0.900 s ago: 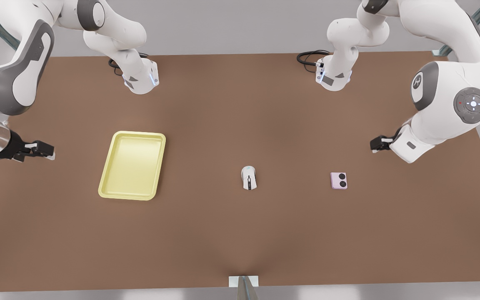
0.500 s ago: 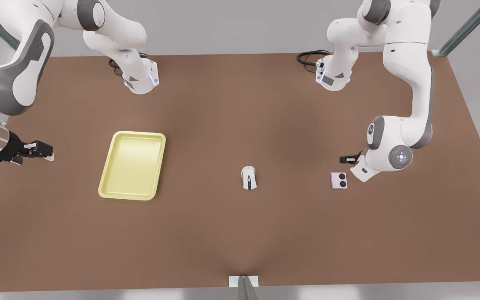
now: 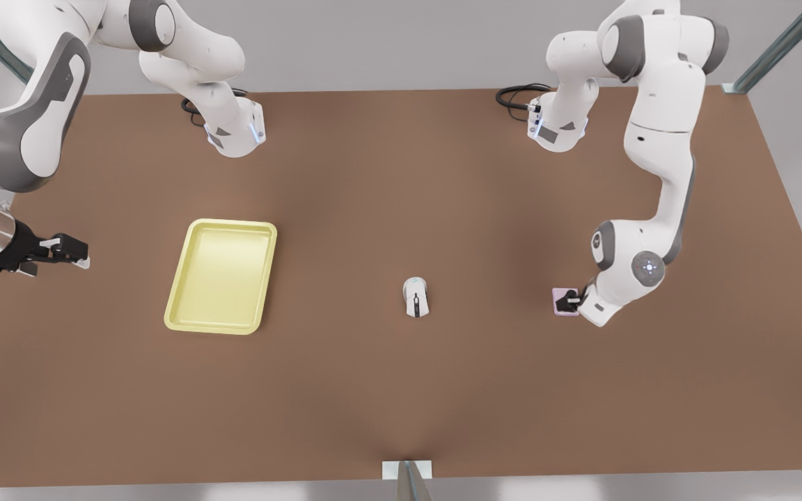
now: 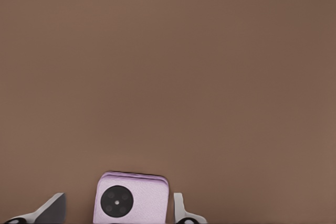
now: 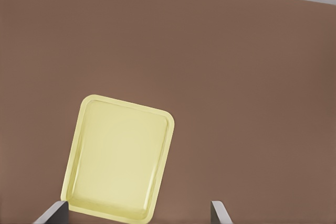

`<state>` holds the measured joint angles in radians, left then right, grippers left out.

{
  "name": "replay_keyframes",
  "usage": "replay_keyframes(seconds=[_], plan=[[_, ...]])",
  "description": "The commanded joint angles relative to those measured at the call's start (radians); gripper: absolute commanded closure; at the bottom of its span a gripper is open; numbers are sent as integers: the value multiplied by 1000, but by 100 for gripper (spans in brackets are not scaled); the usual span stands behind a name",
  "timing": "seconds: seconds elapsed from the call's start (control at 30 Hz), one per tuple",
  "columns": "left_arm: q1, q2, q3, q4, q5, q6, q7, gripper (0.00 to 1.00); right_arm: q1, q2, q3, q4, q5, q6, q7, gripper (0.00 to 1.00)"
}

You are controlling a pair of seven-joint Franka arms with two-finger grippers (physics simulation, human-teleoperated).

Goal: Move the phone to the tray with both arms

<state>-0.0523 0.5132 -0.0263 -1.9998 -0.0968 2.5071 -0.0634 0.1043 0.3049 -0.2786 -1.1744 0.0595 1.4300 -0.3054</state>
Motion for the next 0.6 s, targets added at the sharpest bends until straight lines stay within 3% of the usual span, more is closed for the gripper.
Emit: replay_keyframes(seconds=[0.0,0.57], plan=[[0,2,0,-8,3,47,82,0,0,-1,-1,1,2,0,-24,0],[-4,2,-1,-77,9,93,100,0,0,-1,-1,1,2,0,-24,0]])
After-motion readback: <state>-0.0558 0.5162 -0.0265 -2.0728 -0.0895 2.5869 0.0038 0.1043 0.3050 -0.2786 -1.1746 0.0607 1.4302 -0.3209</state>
